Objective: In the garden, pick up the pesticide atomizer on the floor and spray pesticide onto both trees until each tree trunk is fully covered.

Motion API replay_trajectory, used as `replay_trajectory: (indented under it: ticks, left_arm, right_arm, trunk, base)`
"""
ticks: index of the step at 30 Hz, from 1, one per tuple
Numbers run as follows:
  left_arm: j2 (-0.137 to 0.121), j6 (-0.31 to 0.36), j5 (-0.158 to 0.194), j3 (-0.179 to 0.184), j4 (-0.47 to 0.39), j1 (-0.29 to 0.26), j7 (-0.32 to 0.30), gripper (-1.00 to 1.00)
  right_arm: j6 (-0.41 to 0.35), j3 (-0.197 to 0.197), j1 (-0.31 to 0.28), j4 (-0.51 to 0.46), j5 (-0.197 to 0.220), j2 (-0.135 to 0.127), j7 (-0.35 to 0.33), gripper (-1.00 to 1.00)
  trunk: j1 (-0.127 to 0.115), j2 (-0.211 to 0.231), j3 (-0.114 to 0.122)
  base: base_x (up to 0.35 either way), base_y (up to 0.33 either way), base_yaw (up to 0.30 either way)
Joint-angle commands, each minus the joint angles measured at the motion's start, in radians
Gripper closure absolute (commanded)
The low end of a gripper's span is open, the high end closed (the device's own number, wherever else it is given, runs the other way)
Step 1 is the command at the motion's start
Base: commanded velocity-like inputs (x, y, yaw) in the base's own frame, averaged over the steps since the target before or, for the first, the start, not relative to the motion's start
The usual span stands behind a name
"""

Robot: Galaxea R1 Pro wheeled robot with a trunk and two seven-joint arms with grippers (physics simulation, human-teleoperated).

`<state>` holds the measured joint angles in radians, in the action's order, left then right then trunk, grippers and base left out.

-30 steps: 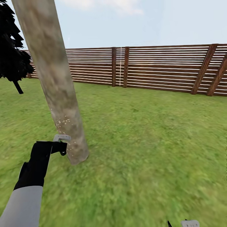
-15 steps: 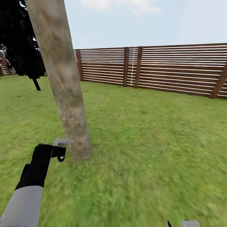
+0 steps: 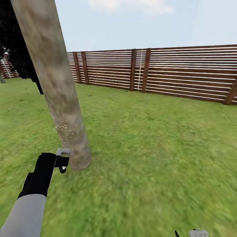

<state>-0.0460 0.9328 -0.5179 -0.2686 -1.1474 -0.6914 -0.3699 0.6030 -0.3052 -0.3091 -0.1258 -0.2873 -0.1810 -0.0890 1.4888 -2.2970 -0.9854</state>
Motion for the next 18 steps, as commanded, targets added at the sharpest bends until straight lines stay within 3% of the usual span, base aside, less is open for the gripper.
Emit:
replay_trajectory:
  ticks: [1, 15, 18]
  left_arm:
    - [0.0, 0.0, -0.001, -0.001, 0.0, 0.0, 0.0, 1.0]
    - [-0.002, -0.003, -0.004, -0.01, 0.05, 0.0, 0.003, 1.0]
    - [-0.002, -0.003, -0.003, -0.011, 0.05, 0.0, 0.003, 1.0]
  right_arm:
    - [0.0, 0.0, 0.0, 0.0, 0.0, 0.0, 0.0, -1.0]
    - [0.0, 0.0, 0.0, 0.0, 0.0, 0.0, 0.0, -1.0]
    - [0.0, 0.0, 0.0, 0.0, 0.0, 0.0, 0.0, -1.0]
  trunk:
    - [0.0, 0.0, 0.0]
    - [0.0, 0.0, 0.0]
    - [0.0, 0.0, 0.0]
  base:
    - [0.147, -0.268, 0.233]
    - [0.158, -0.259, 0.275]
    - [0.158, -0.245, 0.128]
